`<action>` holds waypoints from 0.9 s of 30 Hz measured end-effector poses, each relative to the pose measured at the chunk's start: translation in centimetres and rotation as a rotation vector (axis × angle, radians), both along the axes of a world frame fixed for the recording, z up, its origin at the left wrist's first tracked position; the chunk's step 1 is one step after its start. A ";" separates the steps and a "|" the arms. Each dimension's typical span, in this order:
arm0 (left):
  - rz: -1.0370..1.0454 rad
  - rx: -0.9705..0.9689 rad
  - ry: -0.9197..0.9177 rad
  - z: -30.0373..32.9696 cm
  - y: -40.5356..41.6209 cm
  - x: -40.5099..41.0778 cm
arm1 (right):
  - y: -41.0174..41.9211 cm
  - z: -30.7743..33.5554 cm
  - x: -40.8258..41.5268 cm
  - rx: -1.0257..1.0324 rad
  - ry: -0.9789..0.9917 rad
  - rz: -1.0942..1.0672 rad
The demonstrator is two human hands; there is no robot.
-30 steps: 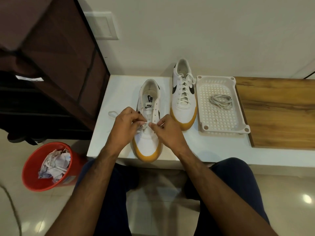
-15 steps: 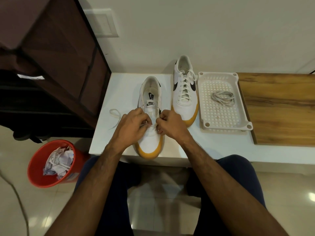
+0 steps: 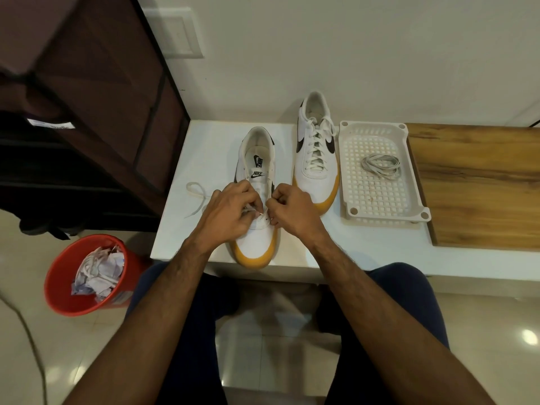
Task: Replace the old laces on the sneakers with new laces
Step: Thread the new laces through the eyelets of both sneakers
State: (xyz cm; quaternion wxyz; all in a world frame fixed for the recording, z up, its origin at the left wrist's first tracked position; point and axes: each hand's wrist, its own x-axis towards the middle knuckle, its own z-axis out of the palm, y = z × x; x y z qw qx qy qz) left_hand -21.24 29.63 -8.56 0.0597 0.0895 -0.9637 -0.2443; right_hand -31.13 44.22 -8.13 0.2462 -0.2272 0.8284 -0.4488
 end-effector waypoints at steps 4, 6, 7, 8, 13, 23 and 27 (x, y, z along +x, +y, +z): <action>0.011 0.036 -0.029 -0.2 0.1 -0.2 | 0.4 0.2 -0.1 0.026 0.008 0.031; 0.005 0.012 -0.053 -0.2 0.2 -0.3 | 1.3 0.5 -0.7 0.056 -0.042 0.098; 0.002 0.003 -0.061 -0.3 0.3 -0.5 | 2.0 0.7 -0.9 0.074 -0.079 0.137; 0.006 0.001 -0.068 -0.4 0.3 -0.5 | 2.5 0.8 -0.9 0.081 -0.118 0.169; 0.033 0.090 -0.099 -1.0 0.3 -0.9 | 2.5 0.3 0.5 0.023 -0.122 0.115; 0.156 0.447 -0.049 -1.4 0.1 -1.2 | 2.4 0.0 0.6 -0.028 -0.156 0.070; 0.261 0.512 -0.059 -1.2 0.0 -1.2 | 2.4 -0.4 0.8 -0.051 -0.143 0.038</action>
